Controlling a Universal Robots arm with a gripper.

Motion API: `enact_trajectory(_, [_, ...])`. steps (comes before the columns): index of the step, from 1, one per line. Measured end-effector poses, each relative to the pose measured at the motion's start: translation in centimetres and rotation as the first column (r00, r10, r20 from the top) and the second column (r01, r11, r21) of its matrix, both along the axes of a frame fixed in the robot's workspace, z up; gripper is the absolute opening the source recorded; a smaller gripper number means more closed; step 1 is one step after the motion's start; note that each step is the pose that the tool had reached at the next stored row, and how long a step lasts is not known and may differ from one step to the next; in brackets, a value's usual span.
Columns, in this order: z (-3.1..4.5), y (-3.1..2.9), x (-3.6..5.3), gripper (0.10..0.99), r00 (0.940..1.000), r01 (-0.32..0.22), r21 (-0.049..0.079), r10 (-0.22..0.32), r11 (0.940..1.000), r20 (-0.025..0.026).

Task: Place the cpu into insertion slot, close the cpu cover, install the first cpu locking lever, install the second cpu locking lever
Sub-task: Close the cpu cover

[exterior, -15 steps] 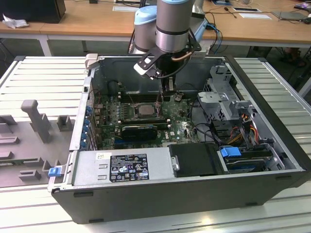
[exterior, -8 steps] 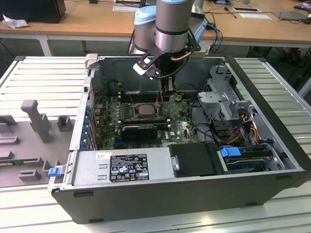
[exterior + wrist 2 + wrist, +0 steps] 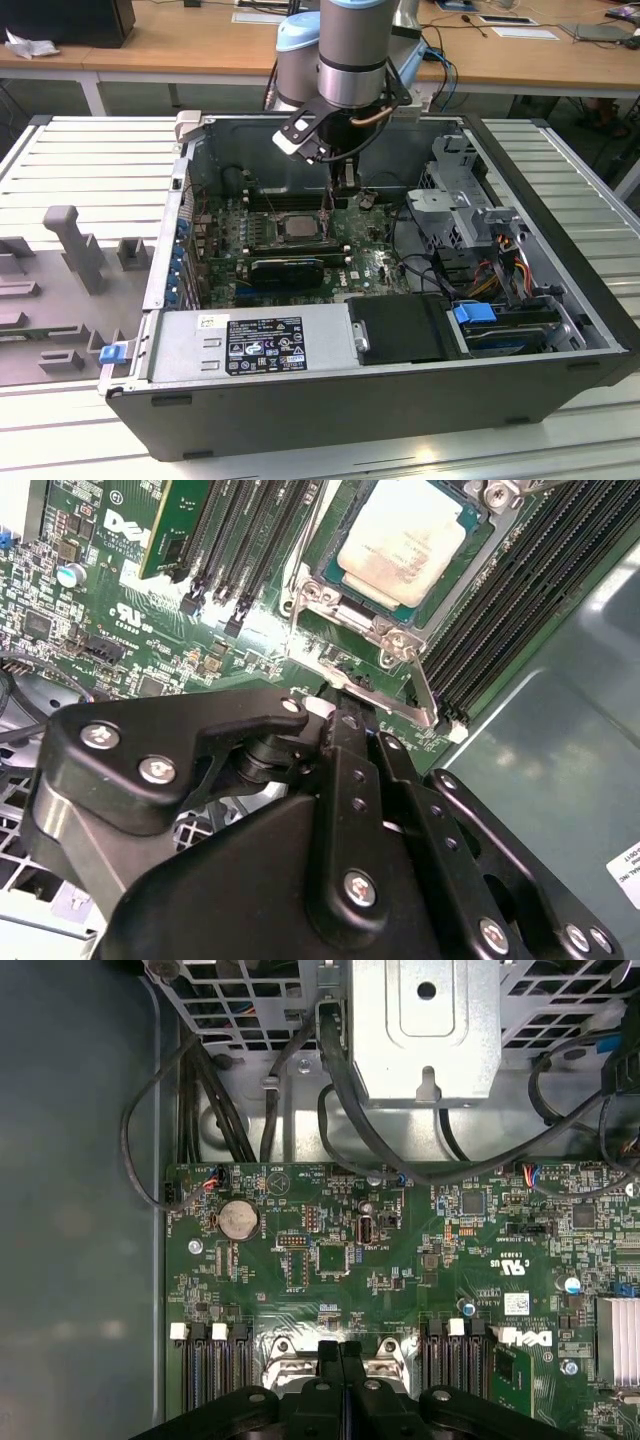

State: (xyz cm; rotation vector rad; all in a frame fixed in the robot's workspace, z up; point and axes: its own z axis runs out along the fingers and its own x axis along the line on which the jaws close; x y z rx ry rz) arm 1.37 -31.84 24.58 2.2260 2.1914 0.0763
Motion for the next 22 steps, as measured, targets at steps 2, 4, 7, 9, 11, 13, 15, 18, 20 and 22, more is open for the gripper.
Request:
enact_trajectory(2, [0.0, 0.0, -0.08, 0.106, 1.0, 0.0, 0.0, 0.0, 1.0, 0.0])
enact_trajectory(4, [0.0, 0.0, -0.14, 0.106, 1.0, 0.0, 0.0, 0.0, 1.0, 0.0001])
enact_trajectory(7, [0.0, 0.0, -0.19, 0.106, 1.0, 0.0, 0.0, 0.0, 1.0, 0.0])
enact_trajectory(9, [0.0, 0.0, -0.21, 0.106, 1.0, 0.0, 0.0, 0.0, 1.0, 0.0])
enact_trajectory(11, [0.0, 0.0, -0.23, 0.106, 1.0, 0.0, 0.0, 0.0, 1.0, 0.0])
enact_trajectory(13, [0.0, 0.0, -0.25, 0.106, 1.0, 0.0, 0.0, 0.0, 1.0, 0.0])
enact_trajectory(15, [0.0, 0.0, -0.32, 0.106, 1.0, 0.0, 0.0, 0.0, 1.0, 0.0])
enact_trajectory(18, [0.0, 0.0, -0.53, 0.106, 1.0, 0.0, 0.0, 0.0, 1.0, 0.0001])
enact_trajectory(20, [0.0, 0.0, -0.68, 0.106, 1.0, 0.0, 0.0, 0.0, 1.0, 0.0001])
enact_trajectory(22, [0.0, 0.0, -0.76, 0.106, 1.0, 0.0, 0.0, 0.0, 1.0, 0.0])
